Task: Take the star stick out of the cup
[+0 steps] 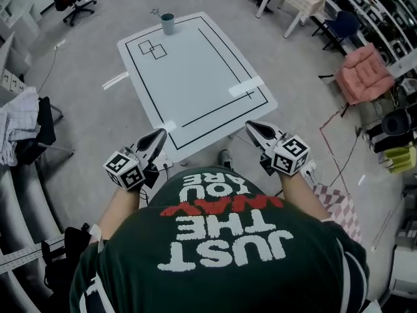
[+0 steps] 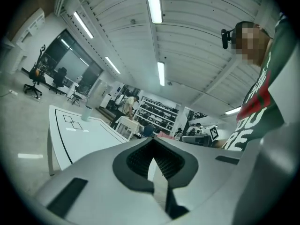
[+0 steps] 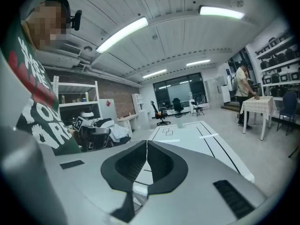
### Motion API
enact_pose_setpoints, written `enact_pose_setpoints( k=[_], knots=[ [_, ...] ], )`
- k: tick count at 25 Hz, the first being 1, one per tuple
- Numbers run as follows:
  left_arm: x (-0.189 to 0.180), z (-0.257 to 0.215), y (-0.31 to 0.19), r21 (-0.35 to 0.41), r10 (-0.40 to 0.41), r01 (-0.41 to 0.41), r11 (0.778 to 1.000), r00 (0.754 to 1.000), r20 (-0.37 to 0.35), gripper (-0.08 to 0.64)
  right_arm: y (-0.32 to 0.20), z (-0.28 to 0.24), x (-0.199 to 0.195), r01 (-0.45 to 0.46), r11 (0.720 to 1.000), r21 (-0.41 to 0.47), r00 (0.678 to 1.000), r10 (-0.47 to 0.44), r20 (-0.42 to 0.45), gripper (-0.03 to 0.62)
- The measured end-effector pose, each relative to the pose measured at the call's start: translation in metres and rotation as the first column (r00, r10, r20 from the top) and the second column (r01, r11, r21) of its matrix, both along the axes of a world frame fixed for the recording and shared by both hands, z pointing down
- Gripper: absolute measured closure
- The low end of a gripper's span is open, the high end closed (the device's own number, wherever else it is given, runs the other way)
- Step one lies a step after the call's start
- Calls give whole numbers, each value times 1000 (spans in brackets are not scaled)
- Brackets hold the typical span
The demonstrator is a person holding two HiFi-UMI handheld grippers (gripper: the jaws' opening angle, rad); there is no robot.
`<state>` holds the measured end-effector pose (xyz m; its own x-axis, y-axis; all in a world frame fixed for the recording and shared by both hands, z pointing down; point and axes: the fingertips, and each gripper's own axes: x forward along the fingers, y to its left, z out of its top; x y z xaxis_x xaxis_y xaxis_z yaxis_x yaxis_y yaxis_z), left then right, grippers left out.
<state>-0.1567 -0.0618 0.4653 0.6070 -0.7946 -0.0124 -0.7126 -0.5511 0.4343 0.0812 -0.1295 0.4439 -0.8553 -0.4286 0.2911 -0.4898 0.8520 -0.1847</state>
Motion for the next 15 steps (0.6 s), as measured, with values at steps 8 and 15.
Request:
enact_pose_setpoints(
  k=[8,15],
  knots=[
    [6,6,-133,9,-259,259,966,966,10,551,-180,22,-30,298,954,10,954,-298,3,558],
    [-11,2,-212,-58,-431,431,900,902,25,551,-299,18,-79,456,890,30,890,-456,18,558]
  ],
)
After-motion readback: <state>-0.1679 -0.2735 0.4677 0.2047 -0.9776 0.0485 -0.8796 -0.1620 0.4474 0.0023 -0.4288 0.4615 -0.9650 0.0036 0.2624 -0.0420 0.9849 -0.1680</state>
